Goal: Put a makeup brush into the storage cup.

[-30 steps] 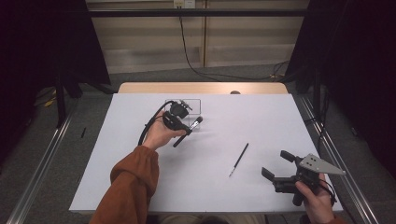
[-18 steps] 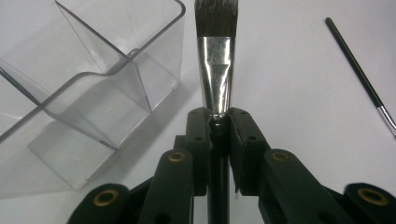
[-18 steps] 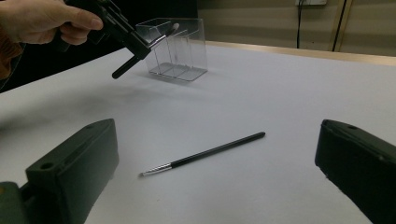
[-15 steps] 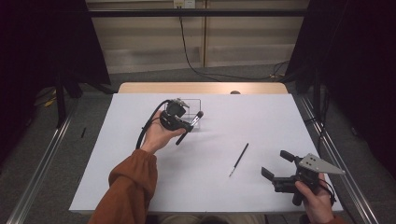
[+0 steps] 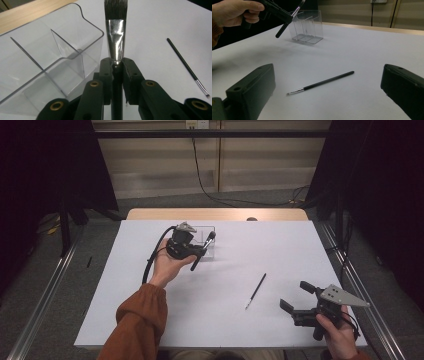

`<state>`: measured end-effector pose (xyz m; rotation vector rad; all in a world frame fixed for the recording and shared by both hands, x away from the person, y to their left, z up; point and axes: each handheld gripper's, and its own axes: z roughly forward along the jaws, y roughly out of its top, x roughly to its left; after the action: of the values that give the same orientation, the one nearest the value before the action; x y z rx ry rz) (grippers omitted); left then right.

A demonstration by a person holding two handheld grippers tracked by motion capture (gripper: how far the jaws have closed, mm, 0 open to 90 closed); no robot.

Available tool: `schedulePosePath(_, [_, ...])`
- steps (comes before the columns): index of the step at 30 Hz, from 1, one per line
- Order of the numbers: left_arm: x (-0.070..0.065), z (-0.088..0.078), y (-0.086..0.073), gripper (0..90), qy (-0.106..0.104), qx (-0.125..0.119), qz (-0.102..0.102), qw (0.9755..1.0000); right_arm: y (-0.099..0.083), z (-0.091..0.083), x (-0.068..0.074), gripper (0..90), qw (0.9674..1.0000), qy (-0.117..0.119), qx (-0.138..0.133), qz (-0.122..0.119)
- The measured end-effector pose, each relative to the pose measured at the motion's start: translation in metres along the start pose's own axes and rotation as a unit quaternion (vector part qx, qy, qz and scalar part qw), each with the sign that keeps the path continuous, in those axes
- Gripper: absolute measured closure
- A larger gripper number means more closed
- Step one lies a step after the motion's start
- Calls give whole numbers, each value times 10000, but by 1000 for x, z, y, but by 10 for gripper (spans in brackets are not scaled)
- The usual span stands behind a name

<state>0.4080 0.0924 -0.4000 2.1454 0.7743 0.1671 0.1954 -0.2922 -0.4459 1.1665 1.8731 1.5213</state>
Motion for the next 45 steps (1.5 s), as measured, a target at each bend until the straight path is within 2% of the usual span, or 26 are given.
schedulePosePath(2, [0,-1,-1,791,19,-91,6,10000,0,0,0,0,10000,-8,8,5])
schedulePosePath(3, [0,-2,-1,791,60,-178,-49,9998,0,0,0,0,10000,-13,10,8])
schedulePosePath(4, [0,-2,-2,791,12,-257,-143,9996,0,0,0,0,10000,-15,6,10])
schedulePosePath(7, [0,-3,-5,791,38,-444,-192,9988,0,0,0,0,10000,-13,-1,8])
schedulePosePath(9, [-1,-4,-6,791,109,-520,-130,9985,0,0,0,0,10000,-13,0,2])
schedulePosePath(13, [0,-5,-7,791,37,-783,-180,9968,0,0,0,0,10000,-16,-3,11])
schedulePosePath(15, [0,-7,-6,791,124,-859,-131,9961,0,0,-1,0,10000,-23,1,17])
schedulePosePath(19, [-1,-10,-6,791,138,-1131,-102,9934,0,0,-1,0,10000,-20,-12,11])
schedulePosePath(28, [-4,-12,-3,790,156,-1546,41,9878,0,-1,0,0,10000,-18,-4,6])
schedulePosePath(32, [-4,-12,-2,791,136,-1766,-20,9842,0,-1,0,0,10000,-15,-1,2])
schedulePosePath(37, [-4,-11,-1,791,147,-1884,11,9820,0,-1,0,0,10000,-14,-6,-2])
schedulePosePath(42, [-2,-12,4,791,210,-1921,50,9811,0,-1,0,0,10000,-15,-9,5])
schedulePosePath(45, [-1,-13,9,791,237,-2013,56,9792,0,0,0,0,10000,-16,-6,5])
